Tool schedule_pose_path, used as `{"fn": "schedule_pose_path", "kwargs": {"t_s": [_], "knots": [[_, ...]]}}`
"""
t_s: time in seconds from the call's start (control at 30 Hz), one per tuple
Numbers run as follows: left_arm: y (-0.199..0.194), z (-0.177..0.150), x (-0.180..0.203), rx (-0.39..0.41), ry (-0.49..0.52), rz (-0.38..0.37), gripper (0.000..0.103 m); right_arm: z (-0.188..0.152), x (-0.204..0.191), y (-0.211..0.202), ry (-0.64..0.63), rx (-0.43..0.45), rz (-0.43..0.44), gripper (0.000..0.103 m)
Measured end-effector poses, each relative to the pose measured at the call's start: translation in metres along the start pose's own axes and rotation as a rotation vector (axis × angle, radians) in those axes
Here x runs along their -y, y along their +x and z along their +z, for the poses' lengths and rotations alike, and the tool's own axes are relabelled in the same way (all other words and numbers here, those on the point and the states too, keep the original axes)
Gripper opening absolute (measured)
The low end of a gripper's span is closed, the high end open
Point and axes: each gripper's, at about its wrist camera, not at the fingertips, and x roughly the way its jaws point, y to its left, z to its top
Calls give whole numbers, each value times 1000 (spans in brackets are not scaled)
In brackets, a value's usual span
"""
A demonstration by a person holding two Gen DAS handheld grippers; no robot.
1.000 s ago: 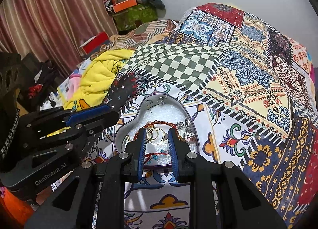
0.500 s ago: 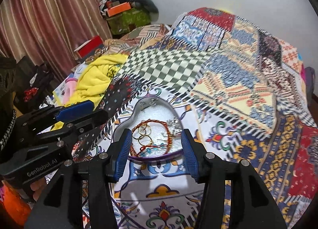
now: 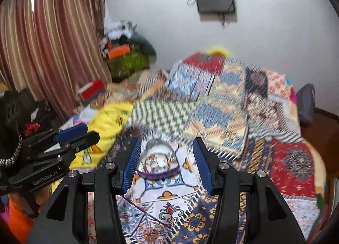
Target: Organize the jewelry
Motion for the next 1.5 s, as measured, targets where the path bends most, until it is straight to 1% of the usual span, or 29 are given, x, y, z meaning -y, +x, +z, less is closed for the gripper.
{"fn": "schedule_pose_path", "kwargs": {"t_s": [0.13,0.23,0.33,0.4,0.43,0.47,0.5,0.53,0.57,0.67,0.73,0.8,0.93,1.1,1.5], "knots": [[-40,10,14,84,29,-11,41,8,-15,-49,-16,123,-21,47],[-76,16,26,169,48,-25,44,10,-29,-84,-36,215,-42,48],[-112,19,37,257,70,-48,44,9,-39,-109,-45,293,-68,53],[-134,18,44,317,87,-48,49,7,-45,-125,-50,358,-100,54],[-143,18,48,343,94,-41,58,7,-48,-130,-51,381,-113,55],[-155,16,52,384,100,-23,68,6,-50,-135,-49,402,-124,59],[-162,15,55,412,99,-7,72,5,-50,-138,-47,416,-129,66],[-169,15,57,438,99,9,78,4,-52,-143,-44,437,-134,70],[-176,14,58,460,97,19,85,3,-54,-147,-43,455,-141,76],[-192,12,57,509,75,27,93,2,-58,-149,-58,476,-170,87],[-198,10,57,524,66,33,97,1,-61,-146,-71,473,-190,93],[-201,9,55,530,60,40,98,1,-62,-143,-70,466,-201,103],[-202,4,56,522,61,54,102,-3,-59,-141,-51,437,-200,103],[-202,-2,60,513,78,72,102,-10,-55,-142,-44,414,-195,103],[-199,-6,67,505,91,72,102,-17,-52,-145,-30,391,-175,103]]}}
